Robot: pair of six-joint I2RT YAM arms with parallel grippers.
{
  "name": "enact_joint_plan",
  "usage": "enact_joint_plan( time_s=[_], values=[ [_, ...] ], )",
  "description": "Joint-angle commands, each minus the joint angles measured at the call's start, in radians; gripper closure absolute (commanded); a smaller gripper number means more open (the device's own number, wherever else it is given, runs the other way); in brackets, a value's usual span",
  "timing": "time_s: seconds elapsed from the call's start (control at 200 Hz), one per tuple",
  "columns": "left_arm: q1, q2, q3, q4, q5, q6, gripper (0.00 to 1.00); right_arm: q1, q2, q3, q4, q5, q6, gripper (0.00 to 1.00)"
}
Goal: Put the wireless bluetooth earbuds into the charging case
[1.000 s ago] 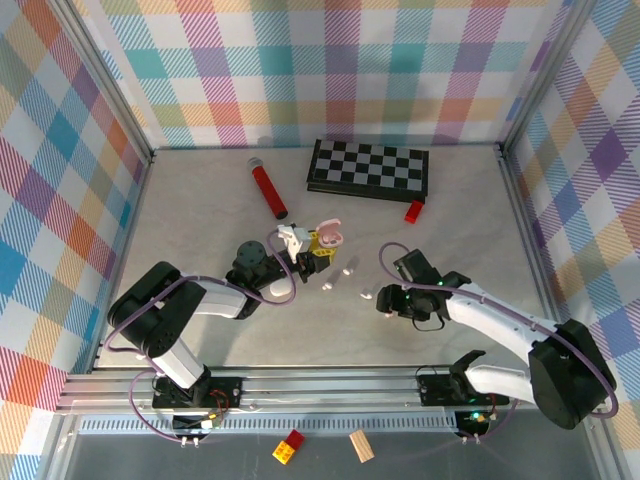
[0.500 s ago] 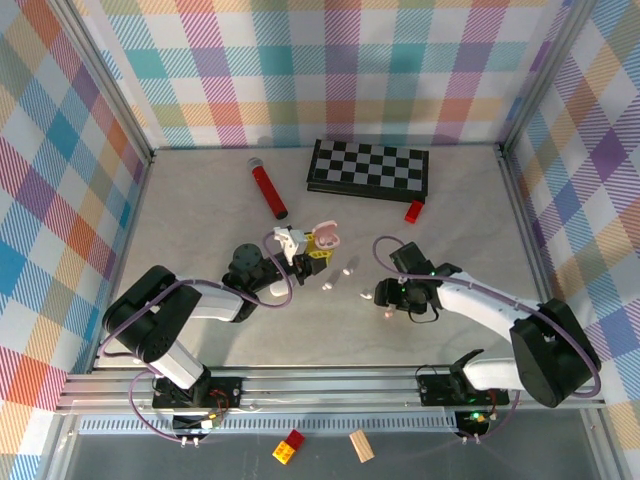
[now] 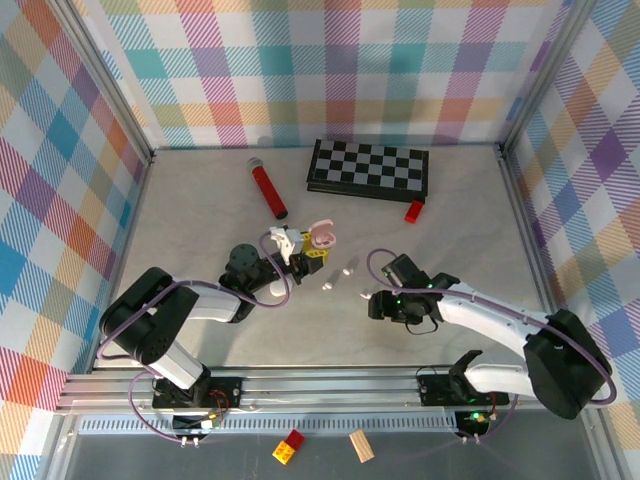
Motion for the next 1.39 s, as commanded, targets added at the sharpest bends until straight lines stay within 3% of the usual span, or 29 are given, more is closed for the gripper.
enact_joint_plan(
  time_s=[0.0, 0.275, 0.61, 0.775, 1.215, 1.39],
  values=[
    [0.012, -0.028, -0.015, 0.051, 0.011, -0.010, 0.66, 0.001, -0.053, 0.051, -0.097, 0.100, -0.008, 0.35],
    [0.014, -0.036, -0.035, 0.051, 0.000, 0.003, 0.66, -0.061, 0.004, 0.065, -0.084, 0.091, -0.096, 0.35],
    [0.021, -0.040, -0.037, 0.051, 0.007, 0.003, 0.66, -0.055, 0.078, 0.049, 0.068, -0.090, -0.178, 0.34],
    [0.023, -0.031, -0.034, 0.052, 0.015, 0.003, 0.66, -0.039, 0.095, 0.040, 0.081, -0.115, -0.184, 0.34],
    [0.035, -0.031, -0.034, 0.051, 0.012, 0.002, 0.66, 0.123, 0.091, 0.025, 0.082, -0.140, -0.113, 0.34],
    [0.038, -0.029, -0.028, 0.052, 0.014, -0.002, 0.66, 0.153, 0.048, 0.052, 0.007, -0.043, -0.096, 0.35]
  ],
)
